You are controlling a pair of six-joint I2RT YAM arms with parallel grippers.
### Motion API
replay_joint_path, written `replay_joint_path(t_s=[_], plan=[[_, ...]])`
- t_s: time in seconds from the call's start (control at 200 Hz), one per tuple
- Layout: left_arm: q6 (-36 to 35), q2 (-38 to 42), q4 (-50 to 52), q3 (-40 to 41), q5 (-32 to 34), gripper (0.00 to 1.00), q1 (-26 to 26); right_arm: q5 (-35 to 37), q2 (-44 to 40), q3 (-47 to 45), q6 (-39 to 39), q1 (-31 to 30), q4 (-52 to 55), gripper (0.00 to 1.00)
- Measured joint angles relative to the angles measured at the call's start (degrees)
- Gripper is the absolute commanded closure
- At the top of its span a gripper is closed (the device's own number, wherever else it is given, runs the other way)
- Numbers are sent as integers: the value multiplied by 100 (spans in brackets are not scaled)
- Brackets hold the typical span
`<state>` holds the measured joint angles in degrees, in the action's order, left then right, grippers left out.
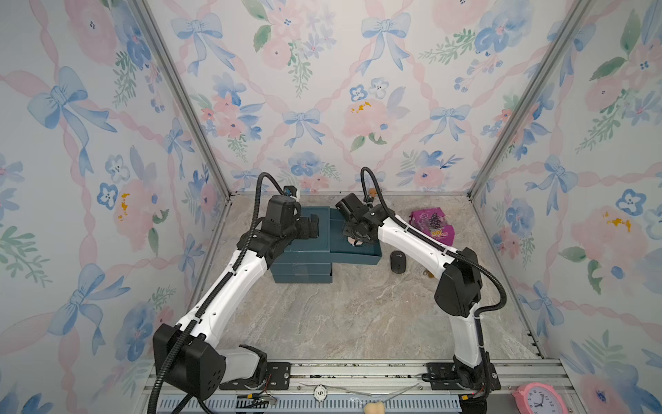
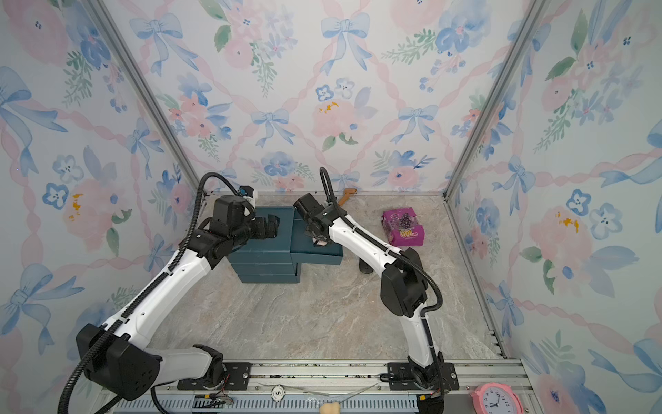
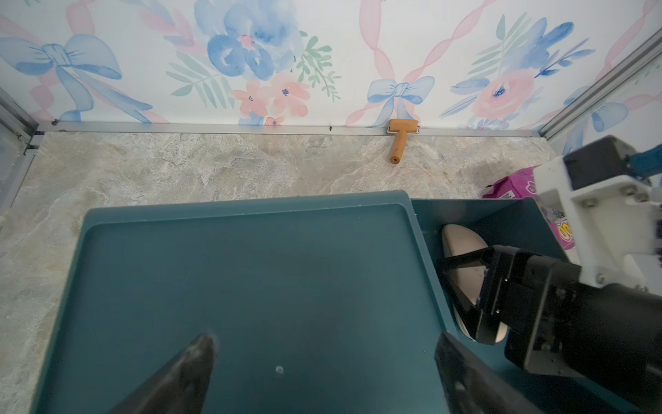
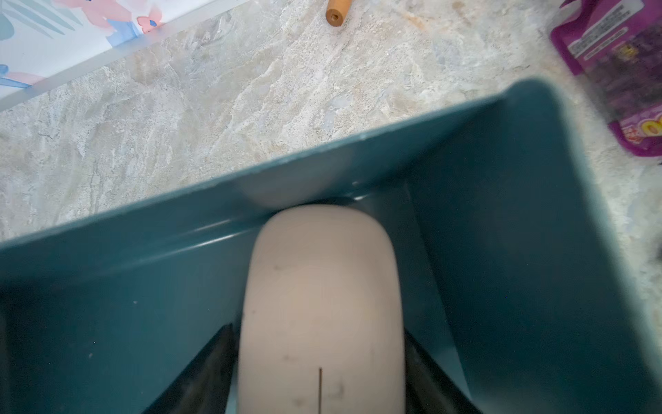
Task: Take the mice out of the drawer
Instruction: Pick up the mouse from the drawer.
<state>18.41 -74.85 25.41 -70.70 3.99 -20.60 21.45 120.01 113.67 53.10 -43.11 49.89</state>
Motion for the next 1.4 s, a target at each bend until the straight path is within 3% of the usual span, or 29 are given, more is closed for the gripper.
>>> replay_joint_path(t_s=[0.2,0.465,0.69,0.89,1.04,1.22,1.4], plan=[[2,0,0,2,2,2,0,-26,2,70,-177,-9,22,54],[50,0,0,2,-42,2,0,39,-372,179,-828,-192,37,57],[225,0,0,0,-201,2,0,382,-1681,-96,-1443,-334,-111,57],[354,0,0,0,-411,2,-7,619,-3215,-1545,-1738,17,-350,57],[439,-24,-2,-4,-450,2,-61,636,-3897,-2946,-1740,503,-496,57],[483,-232,0,-114,-446,2,-210,326,-4144,-4218,-1755,918,-870,57],[533,-313,0,-219,-352,2,-310,-245,-3707,-4631,-1886,1008,-1425,57]])
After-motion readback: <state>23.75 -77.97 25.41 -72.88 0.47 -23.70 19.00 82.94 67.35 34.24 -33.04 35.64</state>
